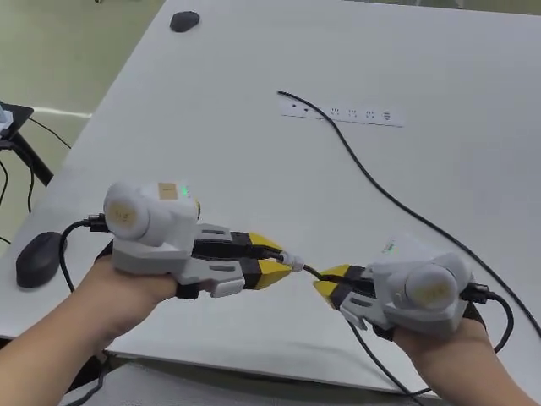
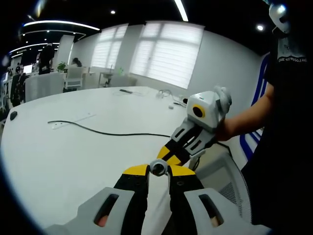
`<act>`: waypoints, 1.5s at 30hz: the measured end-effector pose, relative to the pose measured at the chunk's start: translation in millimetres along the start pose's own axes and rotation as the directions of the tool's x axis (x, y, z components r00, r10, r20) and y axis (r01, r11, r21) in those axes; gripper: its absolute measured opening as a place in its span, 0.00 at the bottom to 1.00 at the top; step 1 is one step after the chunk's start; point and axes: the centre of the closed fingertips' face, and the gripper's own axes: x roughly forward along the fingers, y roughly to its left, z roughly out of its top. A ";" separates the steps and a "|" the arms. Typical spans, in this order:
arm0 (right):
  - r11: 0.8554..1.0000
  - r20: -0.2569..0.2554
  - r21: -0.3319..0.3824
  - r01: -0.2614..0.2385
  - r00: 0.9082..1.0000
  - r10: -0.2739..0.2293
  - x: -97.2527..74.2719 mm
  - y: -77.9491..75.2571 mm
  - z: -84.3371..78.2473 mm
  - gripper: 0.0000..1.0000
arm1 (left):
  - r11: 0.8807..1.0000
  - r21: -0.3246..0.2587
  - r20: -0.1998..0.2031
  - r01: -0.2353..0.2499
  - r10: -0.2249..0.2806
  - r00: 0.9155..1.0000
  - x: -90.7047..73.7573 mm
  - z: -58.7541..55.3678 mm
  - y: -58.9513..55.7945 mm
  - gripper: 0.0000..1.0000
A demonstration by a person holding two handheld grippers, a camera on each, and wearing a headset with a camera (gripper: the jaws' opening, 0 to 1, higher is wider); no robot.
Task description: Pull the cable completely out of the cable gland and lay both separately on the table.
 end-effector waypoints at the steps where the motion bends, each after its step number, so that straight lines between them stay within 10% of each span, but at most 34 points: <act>1: 1.000 -0.006 0.016 0.005 1.000 -0.005 -0.8 -1.7 -2.1 0.00 | 1.000 0.001 -0.001 -0.001 0.001 1.000 -0.2 -0.2 0.3 0.15; 23: 0.984 -0.054 0.170 0.060 0.997 -0.051 -9.2 -17.3 -43.7 0.00 | 1.000 -0.008 0.005 -0.021 0.021 1.000 -2.6 -2.7 2.2 0.15; 45: 0.996 -0.044 0.065 0.063 0.997 -0.060 -8.0 -12.4 -12.2 0.00 | 0.999 0.017 -0.020 -0.038 0.038 0.999 -11.3 -22.1 19.7 0.15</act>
